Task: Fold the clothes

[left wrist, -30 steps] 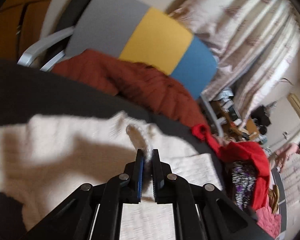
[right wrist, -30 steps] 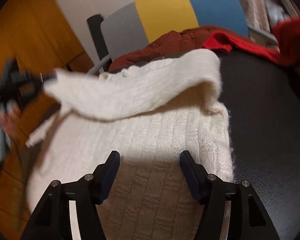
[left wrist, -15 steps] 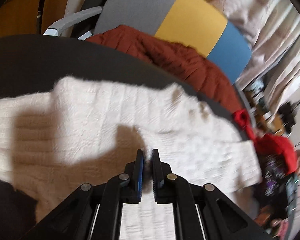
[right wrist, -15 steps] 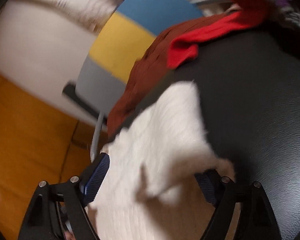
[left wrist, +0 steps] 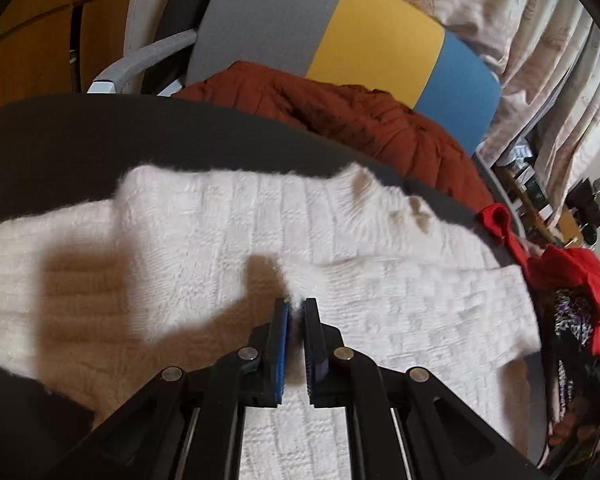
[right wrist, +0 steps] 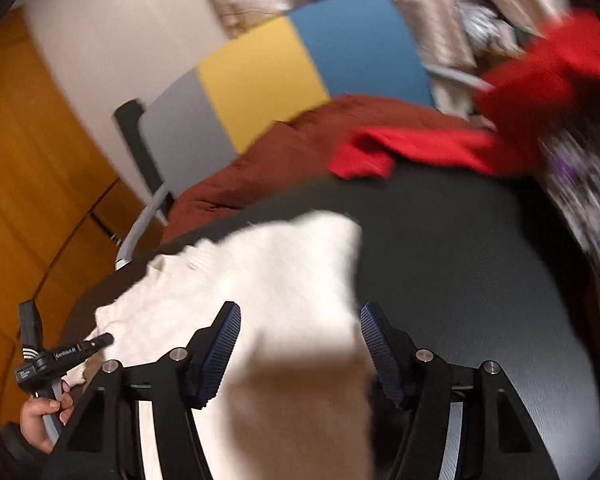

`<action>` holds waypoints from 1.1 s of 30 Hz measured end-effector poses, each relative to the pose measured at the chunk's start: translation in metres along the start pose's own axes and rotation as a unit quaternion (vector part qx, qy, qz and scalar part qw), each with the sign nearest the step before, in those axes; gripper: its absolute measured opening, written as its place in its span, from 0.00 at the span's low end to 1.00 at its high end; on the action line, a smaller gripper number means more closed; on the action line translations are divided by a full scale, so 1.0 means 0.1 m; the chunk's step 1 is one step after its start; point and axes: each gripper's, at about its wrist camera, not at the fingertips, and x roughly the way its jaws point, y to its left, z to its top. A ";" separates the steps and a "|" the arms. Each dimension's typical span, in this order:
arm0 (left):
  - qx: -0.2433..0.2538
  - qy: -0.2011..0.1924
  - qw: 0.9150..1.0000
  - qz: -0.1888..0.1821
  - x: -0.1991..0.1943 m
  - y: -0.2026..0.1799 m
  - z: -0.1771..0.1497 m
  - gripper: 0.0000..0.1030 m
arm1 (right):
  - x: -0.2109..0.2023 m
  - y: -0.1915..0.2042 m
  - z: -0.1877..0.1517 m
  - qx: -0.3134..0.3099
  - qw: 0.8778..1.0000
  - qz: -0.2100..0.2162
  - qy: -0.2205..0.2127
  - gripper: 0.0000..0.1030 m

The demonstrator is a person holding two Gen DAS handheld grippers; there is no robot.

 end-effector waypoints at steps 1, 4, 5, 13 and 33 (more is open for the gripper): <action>0.001 0.000 1.000 0.002 0.00 -0.01 0.00 0.06 | 0.14 0.13 0.08 -0.020 1.000 -0.008 0.006 0.63; 0.005 -0.002 1.000 0.011 0.05 -0.05 0.00 0.06 | 0.60 0.32 0.20 -0.047 0.998 -0.039 0.035 0.61; 0.006 -0.002 1.000 0.016 0.08 -0.04 -0.01 0.06 | 0.74 0.35 0.18 -0.062 0.995 -0.067 0.044 0.60; 0.037 -0.025 0.998 0.039 0.27 -0.07 -0.15 0.08 | 0.79 0.23 -0.23 -0.112 0.980 -0.159 0.039 0.56; -0.208 -0.068 0.962 0.165 -1.25 2.26 0.20 0.42 | 0.82 0.23 -0.22 -0.124 0.977 -0.168 0.041 0.59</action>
